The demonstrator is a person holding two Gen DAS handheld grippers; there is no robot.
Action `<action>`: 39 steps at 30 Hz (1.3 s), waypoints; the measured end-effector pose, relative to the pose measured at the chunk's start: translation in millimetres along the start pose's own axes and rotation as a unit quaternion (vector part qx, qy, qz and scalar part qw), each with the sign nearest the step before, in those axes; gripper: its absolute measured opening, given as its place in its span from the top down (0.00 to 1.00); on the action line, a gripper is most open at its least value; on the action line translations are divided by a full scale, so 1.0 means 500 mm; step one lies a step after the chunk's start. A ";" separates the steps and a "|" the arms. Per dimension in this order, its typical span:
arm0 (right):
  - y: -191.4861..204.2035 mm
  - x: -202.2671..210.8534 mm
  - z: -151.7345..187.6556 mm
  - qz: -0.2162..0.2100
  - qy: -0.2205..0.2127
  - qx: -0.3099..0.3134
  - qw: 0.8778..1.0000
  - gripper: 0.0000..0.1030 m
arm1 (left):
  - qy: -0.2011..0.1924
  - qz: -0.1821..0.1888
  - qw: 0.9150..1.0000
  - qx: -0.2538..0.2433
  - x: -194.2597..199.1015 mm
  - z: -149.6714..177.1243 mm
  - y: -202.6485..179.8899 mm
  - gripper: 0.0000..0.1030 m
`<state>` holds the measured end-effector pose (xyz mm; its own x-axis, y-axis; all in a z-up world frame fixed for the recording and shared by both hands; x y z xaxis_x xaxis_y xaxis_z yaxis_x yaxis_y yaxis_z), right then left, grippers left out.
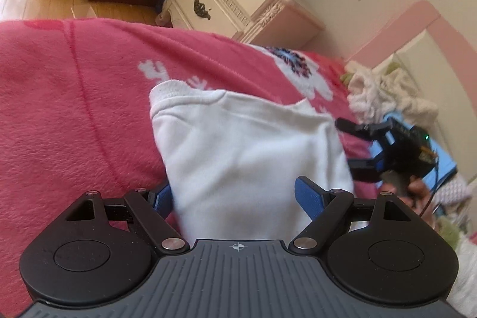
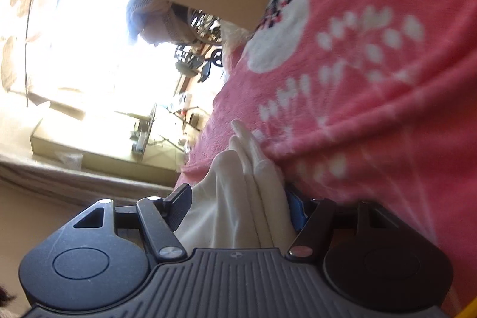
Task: Fold clothes
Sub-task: 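Grasp the sweatshirt's hem end with the left gripper while the right gripper pinches its side, then lift the folded white sweatshirt off the bed with both grippers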
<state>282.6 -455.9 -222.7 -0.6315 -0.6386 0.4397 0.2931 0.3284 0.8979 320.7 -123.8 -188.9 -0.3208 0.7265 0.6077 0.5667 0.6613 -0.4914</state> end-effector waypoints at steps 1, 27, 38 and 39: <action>0.004 -0.001 0.004 -0.001 0.004 0.008 1.000 0.33 | -0.003 0.005 1.000 0.009 0.001 0.002 0.004 0.20; 0.014 -0.050 -0.002 -0.045 0.098 0.056 0.993 0.72 | 0.012 0.094 0.995 0.033 -0.046 -0.015 0.016 0.30; 0.110 0.015 0.066 -0.036 0.031 0.168 0.985 0.74 | 0.012 0.016 0.999 -0.038 -0.019 -0.017 -0.026 0.71; 0.124 0.021 0.077 -0.033 0.025 0.185 0.982 0.74 | 0.009 0.012 0.999 -0.049 -0.012 -0.018 -0.035 0.72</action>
Point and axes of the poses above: each gripper's, at about its wrist camera, not at the fingertips, and x roughly against the way its jaws point, y to its left, z to its underside, the point moved 4 cm from there along -x, roughly the way its jaws point, and after that the axes turned 12 degrees about -x, right-handed, at the moved point
